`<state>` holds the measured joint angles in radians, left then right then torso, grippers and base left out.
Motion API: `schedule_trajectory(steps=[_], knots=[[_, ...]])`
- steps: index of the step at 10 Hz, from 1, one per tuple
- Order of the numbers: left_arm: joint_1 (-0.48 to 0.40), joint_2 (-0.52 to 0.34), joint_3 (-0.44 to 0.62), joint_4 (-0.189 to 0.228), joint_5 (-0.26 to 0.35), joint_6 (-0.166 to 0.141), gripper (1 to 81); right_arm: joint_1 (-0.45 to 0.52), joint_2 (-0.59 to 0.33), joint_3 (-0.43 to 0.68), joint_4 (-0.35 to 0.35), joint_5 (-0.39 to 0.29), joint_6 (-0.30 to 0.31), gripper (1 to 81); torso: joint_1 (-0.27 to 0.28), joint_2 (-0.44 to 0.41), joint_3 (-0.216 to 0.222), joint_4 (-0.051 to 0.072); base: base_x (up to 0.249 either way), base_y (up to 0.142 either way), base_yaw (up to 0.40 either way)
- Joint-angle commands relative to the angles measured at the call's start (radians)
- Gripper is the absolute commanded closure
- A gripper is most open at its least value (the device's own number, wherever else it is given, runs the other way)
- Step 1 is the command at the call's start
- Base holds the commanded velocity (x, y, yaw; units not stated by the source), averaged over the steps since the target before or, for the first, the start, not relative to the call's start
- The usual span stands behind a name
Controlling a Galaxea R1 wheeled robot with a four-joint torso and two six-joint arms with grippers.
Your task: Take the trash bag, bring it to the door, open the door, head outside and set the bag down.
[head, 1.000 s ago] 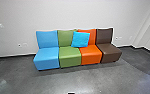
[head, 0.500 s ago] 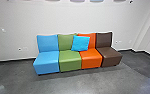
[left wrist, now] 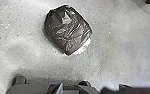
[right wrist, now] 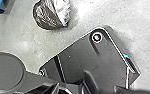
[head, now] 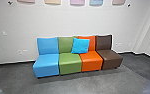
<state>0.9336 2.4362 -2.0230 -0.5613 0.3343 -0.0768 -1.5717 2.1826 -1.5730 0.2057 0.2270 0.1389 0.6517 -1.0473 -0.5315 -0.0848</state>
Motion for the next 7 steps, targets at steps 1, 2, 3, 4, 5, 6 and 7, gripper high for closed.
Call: schedule_trajectory(steps=[1, 2, 3, 4, 5, 6, 7], knots=[[-0.137, -0.037, -0.01, -0.071, 0.06, 0.0, 1.0, 0.025, -0.06, 0.039, 0.009, -0.029, 0.001, 1.0, 0.063, -0.097, -0.091, 0.0, 0.0, 0.0, 0.0], [-0.141, -0.035, -0.01, -0.071, 0.06, 0.0, 1.0, 0.025, -0.062, 0.041, 0.007, -0.029, -0.001, 1.0, 0.083, -0.129, -0.122, 0.0, 0.0, 0.0, 0.0], [-0.149, -0.035, -0.013, -0.072, 0.062, 0.0, 1.0, 0.025, -0.06, 0.041, 0.007, -0.029, -0.001, 1.0, 0.104, -0.163, -0.153, 0.0, 0.0, 0.0, 0.0], [-0.152, -0.041, -0.008, -0.071, 0.077, 0.002, 1.0, 0.025, -0.057, 0.042, 0.004, -0.029, -0.001, 1.0, 0.13, -0.204, -0.192, 0.0, 0.0, 0.0, 0.0], [-0.152, -0.043, -0.008, -0.071, 0.077, 0.002, 1.0, 0.023, -0.056, 0.041, 0.003, -0.029, -0.001, 1.0, 0.153, -0.24, -0.227, 0.0, 0.0, 0.0, 0.0], [-0.155, -0.044, 0.0, -0.071, 0.077, 0.002, 1.0, 0.022, -0.054, 0.041, 0.001, -0.029, -0.001, 1.0, 0.177, -0.277, -0.262, 0.0, 0.0, 0.0, 0.0], [-0.163, -0.04, 0.003, -0.071, 0.077, 0.002, 1.0, 0.023, -0.054, 0.041, 0.001, -0.029, -0.001, 1.0, 0.199, -0.313, -0.296, 0.0, 0.0, 0.0, 0.0]])
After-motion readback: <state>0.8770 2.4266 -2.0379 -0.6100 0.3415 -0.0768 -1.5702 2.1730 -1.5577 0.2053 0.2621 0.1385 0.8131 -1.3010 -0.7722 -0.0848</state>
